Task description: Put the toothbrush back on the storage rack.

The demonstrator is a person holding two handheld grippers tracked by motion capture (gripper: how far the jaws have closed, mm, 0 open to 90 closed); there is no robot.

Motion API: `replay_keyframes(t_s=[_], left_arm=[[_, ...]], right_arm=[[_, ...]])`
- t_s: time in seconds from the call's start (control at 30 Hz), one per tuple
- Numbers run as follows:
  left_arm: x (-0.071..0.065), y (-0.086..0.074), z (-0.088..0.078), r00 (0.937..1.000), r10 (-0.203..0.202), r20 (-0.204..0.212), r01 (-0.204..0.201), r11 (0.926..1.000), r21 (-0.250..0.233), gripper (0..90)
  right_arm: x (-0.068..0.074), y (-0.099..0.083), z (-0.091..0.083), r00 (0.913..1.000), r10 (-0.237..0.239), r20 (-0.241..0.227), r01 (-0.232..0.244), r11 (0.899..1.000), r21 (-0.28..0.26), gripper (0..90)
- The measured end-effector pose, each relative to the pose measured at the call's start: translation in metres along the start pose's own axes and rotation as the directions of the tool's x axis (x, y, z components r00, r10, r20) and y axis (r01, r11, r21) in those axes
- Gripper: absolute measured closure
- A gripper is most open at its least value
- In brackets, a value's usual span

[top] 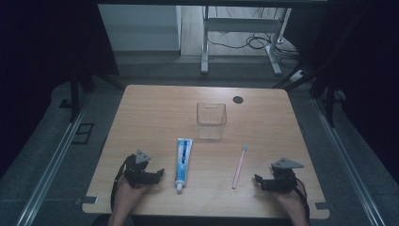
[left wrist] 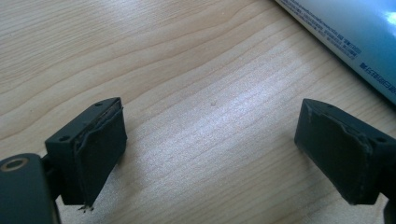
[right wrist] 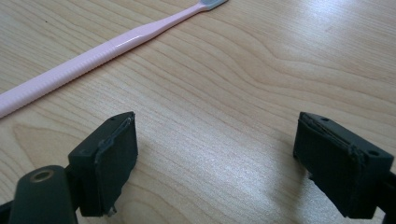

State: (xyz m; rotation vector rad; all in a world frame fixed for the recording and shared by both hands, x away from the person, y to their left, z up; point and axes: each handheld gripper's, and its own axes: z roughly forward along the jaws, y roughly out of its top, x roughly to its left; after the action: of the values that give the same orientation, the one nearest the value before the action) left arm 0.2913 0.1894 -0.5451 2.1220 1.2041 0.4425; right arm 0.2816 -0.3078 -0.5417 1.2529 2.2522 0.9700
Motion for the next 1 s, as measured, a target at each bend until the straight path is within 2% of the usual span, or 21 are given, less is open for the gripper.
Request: replay_keyframes(t_s=[0.77,1.0], left_arm=[[0.0007,0.0005,0.0002,1.0,0.007,0.003,-0.007,1.0,0.005,8.6],[0.0007,0.0005,0.0002,1.0,0.007,0.003,-0.007,1.0,0.005,8.6]], right_arm=[[-0.0005,-0.0007,-0.0013,1.0,-0.005,-0.009,0.005,1.0,-0.009,18.1],[-0.0027,0.0003,-0.004,0.9995,0.008,-0.031,-0.008,1.0,-0.009,26.3]])
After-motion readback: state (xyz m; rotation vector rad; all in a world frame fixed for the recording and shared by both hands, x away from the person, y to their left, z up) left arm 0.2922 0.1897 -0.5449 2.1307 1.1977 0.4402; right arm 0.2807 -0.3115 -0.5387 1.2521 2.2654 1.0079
